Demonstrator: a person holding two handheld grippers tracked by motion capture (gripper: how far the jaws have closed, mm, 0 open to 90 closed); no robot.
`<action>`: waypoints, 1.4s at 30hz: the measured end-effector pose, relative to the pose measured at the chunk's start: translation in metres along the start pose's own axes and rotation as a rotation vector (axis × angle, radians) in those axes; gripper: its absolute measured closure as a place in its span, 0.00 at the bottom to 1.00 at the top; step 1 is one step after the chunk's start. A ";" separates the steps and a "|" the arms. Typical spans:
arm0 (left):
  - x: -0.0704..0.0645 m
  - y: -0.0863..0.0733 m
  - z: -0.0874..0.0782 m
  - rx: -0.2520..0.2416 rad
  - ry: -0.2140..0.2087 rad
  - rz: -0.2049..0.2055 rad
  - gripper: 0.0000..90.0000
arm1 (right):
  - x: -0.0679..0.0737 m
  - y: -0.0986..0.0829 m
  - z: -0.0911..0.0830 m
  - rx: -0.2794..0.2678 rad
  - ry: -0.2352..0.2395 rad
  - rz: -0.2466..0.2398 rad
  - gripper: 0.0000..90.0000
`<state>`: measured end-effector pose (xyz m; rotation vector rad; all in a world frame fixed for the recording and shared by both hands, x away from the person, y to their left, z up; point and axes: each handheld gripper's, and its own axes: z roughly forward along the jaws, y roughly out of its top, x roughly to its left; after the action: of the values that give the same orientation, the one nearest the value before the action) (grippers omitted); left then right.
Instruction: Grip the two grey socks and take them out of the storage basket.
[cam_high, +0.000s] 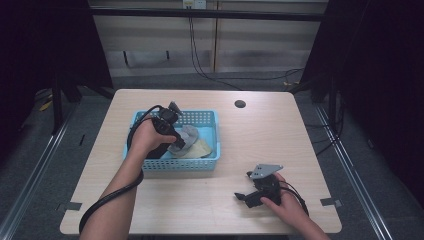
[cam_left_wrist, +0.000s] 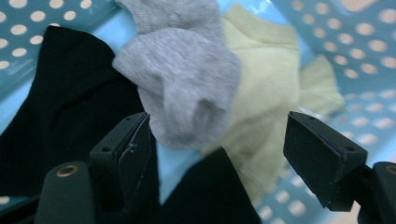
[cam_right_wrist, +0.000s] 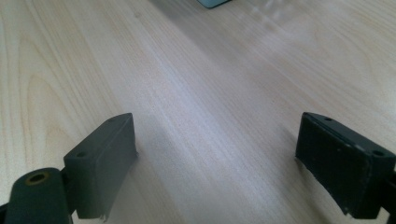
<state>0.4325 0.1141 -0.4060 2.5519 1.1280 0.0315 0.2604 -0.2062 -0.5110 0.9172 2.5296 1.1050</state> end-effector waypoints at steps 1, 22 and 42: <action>0.002 0.001 0.003 -0.001 -0.005 -0.005 0.25 | 0.000 0.000 0.000 0.000 -0.001 -0.001 0.13; 0.018 0.004 0.030 0.067 0.002 -0.081 0.82 | 0.000 0.000 0.000 0.001 -0.001 -0.001 0.13; -0.004 0.015 -0.020 0.102 -0.056 0.008 0.86 | 0.000 0.000 0.000 -0.001 0.000 -0.001 0.13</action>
<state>0.4372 0.1086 -0.3820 2.6293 1.1250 -0.0971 0.2605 -0.2063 -0.5110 0.9159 2.5290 1.1057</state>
